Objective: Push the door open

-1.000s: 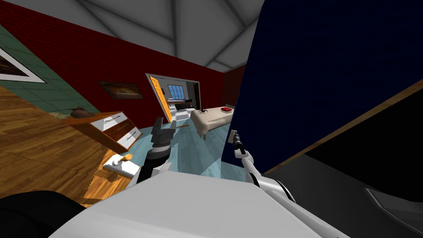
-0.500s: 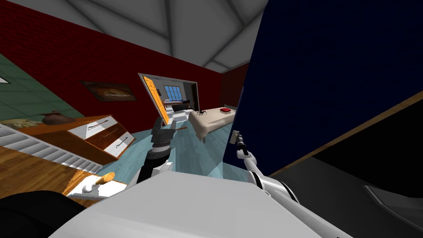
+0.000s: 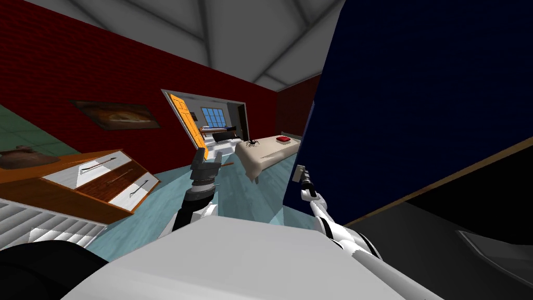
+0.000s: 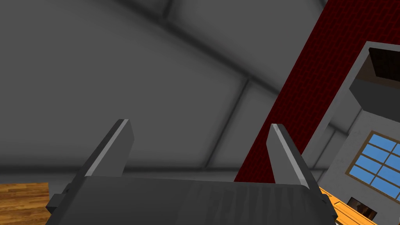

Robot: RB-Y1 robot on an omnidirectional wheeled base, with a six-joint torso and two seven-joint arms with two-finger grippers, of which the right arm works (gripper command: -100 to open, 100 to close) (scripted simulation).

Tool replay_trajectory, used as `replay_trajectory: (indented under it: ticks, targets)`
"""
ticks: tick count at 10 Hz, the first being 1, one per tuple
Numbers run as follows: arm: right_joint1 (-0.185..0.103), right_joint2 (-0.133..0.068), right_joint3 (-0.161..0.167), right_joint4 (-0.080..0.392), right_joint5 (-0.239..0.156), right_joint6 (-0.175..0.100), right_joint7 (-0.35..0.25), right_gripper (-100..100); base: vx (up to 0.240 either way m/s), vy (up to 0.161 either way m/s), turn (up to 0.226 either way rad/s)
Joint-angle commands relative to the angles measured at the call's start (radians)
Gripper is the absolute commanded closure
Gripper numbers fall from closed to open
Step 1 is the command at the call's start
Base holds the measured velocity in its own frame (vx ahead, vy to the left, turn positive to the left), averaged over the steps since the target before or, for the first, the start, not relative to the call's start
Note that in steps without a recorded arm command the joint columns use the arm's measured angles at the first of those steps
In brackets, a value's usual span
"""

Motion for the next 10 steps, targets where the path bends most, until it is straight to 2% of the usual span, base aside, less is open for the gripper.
replay_trajectory:
  ticks: [1, 7, 8, 9, 10]
  targets:
    - [0.008, -0.01, -0.012, -0.019, -0.005, 0.009, -0.001, 100, 0.2, 0.107, -0.071]
    - [0.016, -0.026, -0.054, -0.019, -0.018, 0.01, 0.014, 100, 0.144, 0.092, -0.053]
    - [0.025, -0.027, -0.053, -0.026, -0.017, 0.017, 0.013, 100, 0.069, 0.045, -0.062]
    - [0.029, -0.035, -0.071, -0.028, -0.022, 0.018, 0.019, 100, 0.108, 0.014, -0.058]
    - [0.029, -0.036, -0.075, -0.028, -0.024, 0.017, 0.02, 100, 0.18, 0.038, -0.056]
